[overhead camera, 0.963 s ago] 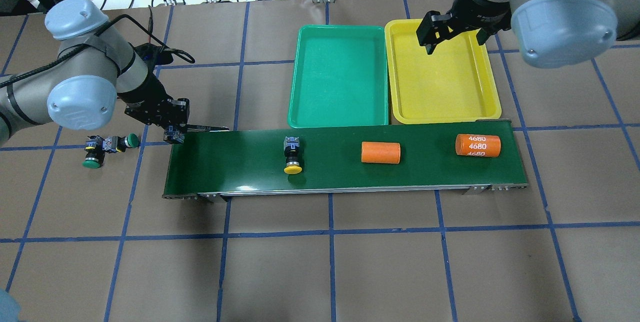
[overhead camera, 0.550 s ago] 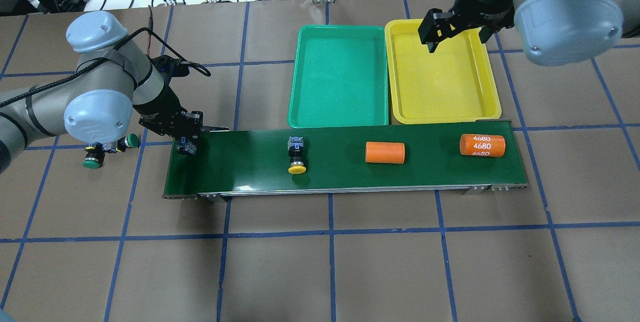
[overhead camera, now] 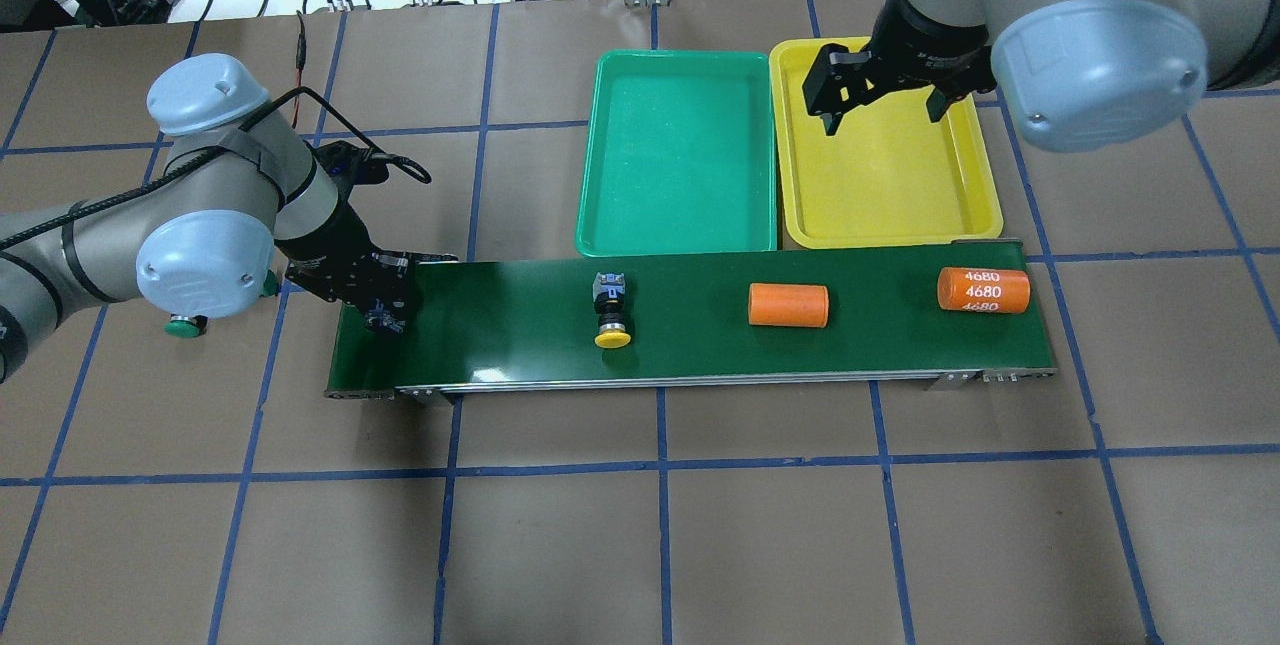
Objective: Sort buttons by color to trays
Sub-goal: 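Carry the yellow-capped button with the left gripper onto the belt, then release the yellow button on the belt while the right gripper lowers, then grasp the farther yellow button with right gripper while left reaches to pile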
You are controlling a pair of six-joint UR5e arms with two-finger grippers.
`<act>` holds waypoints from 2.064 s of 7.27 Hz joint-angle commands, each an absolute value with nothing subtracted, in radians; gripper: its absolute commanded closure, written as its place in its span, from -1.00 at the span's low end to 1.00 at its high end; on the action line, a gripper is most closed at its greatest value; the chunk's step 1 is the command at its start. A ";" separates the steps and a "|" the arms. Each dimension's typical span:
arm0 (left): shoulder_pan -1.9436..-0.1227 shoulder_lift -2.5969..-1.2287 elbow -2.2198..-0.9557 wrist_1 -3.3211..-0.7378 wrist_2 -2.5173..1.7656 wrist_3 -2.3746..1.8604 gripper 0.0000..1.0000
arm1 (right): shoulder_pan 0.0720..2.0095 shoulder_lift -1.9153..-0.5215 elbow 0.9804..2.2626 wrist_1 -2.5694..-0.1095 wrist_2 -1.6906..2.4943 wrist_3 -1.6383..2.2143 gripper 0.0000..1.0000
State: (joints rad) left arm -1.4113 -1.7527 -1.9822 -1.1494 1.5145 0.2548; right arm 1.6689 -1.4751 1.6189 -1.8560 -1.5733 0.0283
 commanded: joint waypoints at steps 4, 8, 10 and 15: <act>-1.387 -1.665 -1.854 -1.305 1.526 0.256 -1.00 | 1.798 -1.439 1.641 -1.870 -1.572 0.186 -1.00; -1.146 -1.750 -1.741 -1.251 1.531 0.236 -1.00 | 1.902 -1.321 1.727 -2.019 -1.574 0.308 -0.83; -1.124 -1.828 -1.779 -1.165 1.542 -0.011 -1.00 | 1.927 -1.281 1.729 -2.025 -1.571 0.310 -0.76; -1.097 -1.956 -1.867 -0.916 1.542 -0.253 -1.00 | 1.942 -1.207 1.729 -2.123 -1.534 0.304 -0.76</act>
